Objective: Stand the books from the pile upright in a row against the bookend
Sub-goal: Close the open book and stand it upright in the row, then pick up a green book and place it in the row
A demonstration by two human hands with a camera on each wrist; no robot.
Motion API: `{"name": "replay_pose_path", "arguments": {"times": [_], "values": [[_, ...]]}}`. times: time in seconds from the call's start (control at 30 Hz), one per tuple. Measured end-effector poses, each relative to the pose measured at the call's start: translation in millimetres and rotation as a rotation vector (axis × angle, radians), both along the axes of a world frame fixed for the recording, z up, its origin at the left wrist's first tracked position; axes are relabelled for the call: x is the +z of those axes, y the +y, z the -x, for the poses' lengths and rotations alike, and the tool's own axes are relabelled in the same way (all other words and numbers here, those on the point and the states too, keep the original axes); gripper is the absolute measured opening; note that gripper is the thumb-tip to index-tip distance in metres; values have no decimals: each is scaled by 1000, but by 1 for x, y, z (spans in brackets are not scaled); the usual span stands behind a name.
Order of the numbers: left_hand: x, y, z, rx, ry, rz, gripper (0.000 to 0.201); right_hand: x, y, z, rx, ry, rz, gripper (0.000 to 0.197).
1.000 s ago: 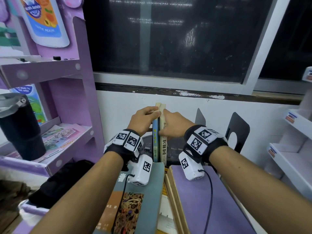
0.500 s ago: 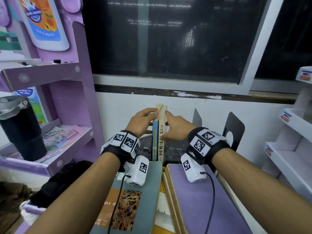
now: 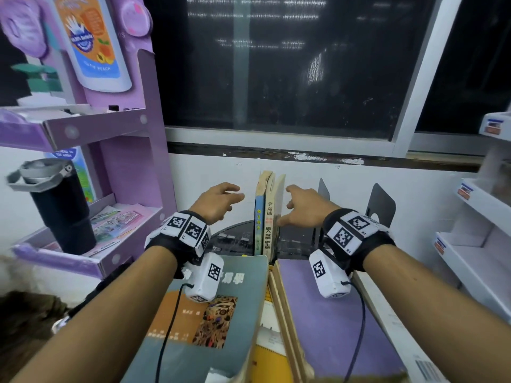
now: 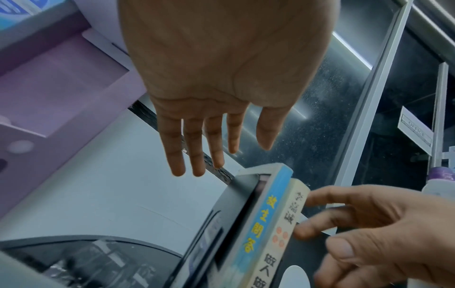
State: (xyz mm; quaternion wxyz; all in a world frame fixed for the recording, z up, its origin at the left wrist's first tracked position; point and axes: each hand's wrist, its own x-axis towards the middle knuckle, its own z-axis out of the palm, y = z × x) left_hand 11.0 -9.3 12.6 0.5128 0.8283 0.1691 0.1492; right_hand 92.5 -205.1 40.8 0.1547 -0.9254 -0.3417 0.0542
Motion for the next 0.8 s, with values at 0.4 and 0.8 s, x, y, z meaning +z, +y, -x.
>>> {"name": "replay_pose_path", "arguments": {"times": [0.4, 0.8], "values": [[-13, 7, 79, -28, 494, -191, 46, -11, -9, 50, 76, 56, 256, 62], [-40, 15, 103, -8, 601, -108, 59, -25, 12, 78, 142, 107, 397, 88]]}}
